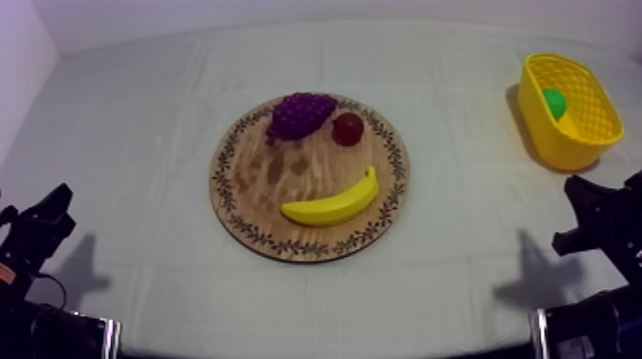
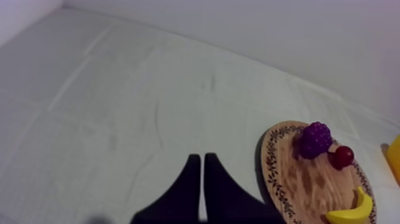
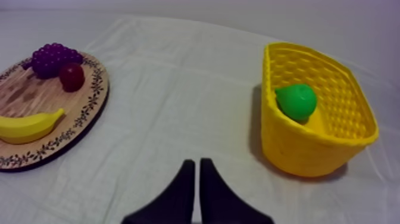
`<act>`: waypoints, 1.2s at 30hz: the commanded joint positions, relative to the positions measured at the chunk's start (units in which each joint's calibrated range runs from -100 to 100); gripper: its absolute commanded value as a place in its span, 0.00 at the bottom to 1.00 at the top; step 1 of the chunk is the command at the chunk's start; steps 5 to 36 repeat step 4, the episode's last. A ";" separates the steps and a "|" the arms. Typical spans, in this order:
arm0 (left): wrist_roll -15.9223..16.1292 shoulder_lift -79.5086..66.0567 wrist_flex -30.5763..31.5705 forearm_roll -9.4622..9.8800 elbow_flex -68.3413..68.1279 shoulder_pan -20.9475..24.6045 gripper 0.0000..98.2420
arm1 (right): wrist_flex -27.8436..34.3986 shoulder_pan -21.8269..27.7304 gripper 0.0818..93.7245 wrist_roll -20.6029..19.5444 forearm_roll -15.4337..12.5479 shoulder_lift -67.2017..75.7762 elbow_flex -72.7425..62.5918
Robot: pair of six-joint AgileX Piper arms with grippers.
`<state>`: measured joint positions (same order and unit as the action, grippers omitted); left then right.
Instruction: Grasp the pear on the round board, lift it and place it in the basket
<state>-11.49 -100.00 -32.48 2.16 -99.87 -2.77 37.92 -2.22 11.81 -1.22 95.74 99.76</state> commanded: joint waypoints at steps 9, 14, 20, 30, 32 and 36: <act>-0.01 0.00 -0.01 0.02 -0.02 -0.01 0.00 | 0.07 0.00 0.00 -0.01 -0.03 0.01 0.01; -0.01 0.00 -0.01 0.02 -0.02 -0.01 0.00 | 0.07 0.00 0.00 -0.01 -0.03 0.01 0.01; -0.01 0.00 -0.01 0.02 -0.02 -0.01 0.00 | 0.07 0.00 0.00 -0.01 -0.03 0.01 0.01; -0.01 0.00 -0.01 0.02 -0.02 -0.01 0.00 | 0.07 0.00 0.00 -0.01 -0.03 0.01 0.01; -0.01 0.00 -0.01 0.02 -0.02 -0.01 0.00 | 0.07 0.00 0.00 -0.01 -0.03 0.01 0.01; -0.01 0.00 -0.01 0.02 -0.02 -0.01 0.00 | 0.07 0.00 0.00 -0.01 -0.03 0.01 0.01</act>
